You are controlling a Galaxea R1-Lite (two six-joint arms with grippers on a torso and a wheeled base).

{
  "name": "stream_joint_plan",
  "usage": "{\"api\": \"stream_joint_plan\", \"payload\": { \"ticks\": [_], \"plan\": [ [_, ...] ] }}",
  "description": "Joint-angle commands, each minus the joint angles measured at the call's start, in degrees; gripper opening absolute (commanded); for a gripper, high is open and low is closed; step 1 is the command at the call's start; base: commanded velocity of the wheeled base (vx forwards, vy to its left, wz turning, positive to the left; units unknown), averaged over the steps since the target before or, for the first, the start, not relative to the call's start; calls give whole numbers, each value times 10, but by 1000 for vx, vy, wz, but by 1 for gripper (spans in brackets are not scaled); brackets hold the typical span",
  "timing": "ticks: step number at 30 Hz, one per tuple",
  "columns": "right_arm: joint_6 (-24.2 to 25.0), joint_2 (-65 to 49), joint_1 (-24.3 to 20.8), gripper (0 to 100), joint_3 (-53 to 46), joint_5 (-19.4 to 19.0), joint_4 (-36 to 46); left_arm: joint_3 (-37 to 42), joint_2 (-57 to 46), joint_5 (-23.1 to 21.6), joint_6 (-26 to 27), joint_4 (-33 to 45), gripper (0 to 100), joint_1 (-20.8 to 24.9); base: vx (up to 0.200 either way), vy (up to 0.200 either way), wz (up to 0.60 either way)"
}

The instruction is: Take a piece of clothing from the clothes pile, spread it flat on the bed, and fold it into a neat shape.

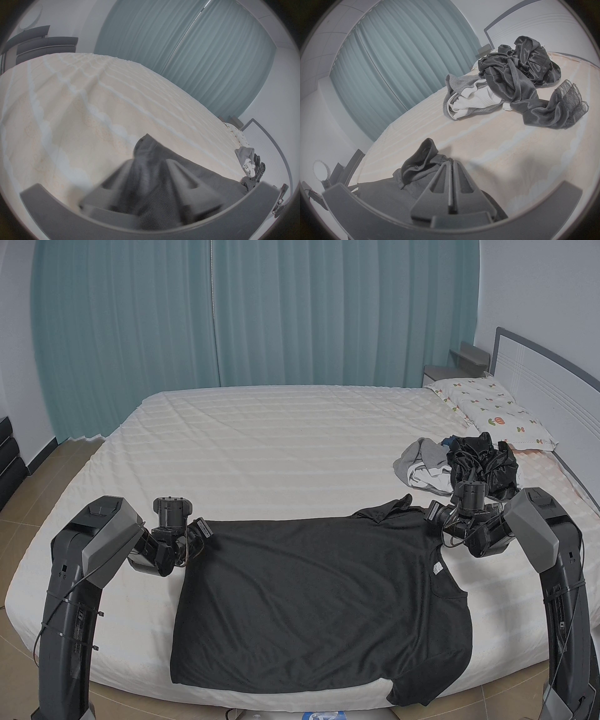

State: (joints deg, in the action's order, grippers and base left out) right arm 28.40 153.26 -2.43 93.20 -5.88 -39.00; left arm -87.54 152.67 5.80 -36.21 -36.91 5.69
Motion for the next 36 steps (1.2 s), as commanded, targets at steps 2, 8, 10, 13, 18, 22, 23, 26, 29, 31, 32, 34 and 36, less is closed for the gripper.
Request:
{"api": "stream_joint_plan", "payload": {
  "ticks": [2, 8, 10, 13, 18, 22, 23, 26, 29, 31, 32, 34, 36],
  "plan": [
    [1, -2, 1, 0, -2, 0, -10, 3, -12, 18, -2, -1, 0, -3, 0, 0, 0],
    [4, -25, 9, 0, -17, -5, -28, 4, -40, 20, -19, -1, 0, -7, 0, 0, 0],
    [5, -32, 15, 0, -19, -6, -40, 3, -53, 19, -37, -1, 0, -9, 0, 0, 0],
    [5, -32, 15, 0, -19, -6, -40, 3, -53, 19, -37, -1, 0, -9, 0, 0, 0],
    [35, -34, 22, 0, -21, -4, -74, 4, -62, 19, -54, 0, 0, -24, 0, 0, 0],
    [32, -29, 21, 0, -21, -2, -75, 4, -59, 19, -53, 0, 0, -24, 0, 0, 0],
    [31, -29, 19, 0, -24, -3, -74, 4, -59, 18, -53, 1, 0, -24, 0, 0, 0],
    [30, -22, 16, 0, -27, -3, -74, 4, -59, 18, -51, 2, 0, -22, 0, 0, 0],
    [28, -9, 15, 0, -21, 1, -76, 3, -55, 18, -50, 1, 0, -20, 0, 0, 0],
    [28, -1, 15, 0, -14, 1, -81, -1, -46, 18, -50, -2, 0, -20, 0, 0, 0],
    [28, 1, 15, 0, -12, 2, -83, -2, -45, 18, -50, -2, 0, -20, 0, 0, 0],
    [28, 16, 15, 0, 1, 6, -96, -9, -33, 18, -53, -3, 0, -19, 0, 0, 0],
    [28, 29, 9, 0, 16, 17, -100, -17, -25, 19, -54, -6, 0, -18, 0, 0, 0]
  ]
}}
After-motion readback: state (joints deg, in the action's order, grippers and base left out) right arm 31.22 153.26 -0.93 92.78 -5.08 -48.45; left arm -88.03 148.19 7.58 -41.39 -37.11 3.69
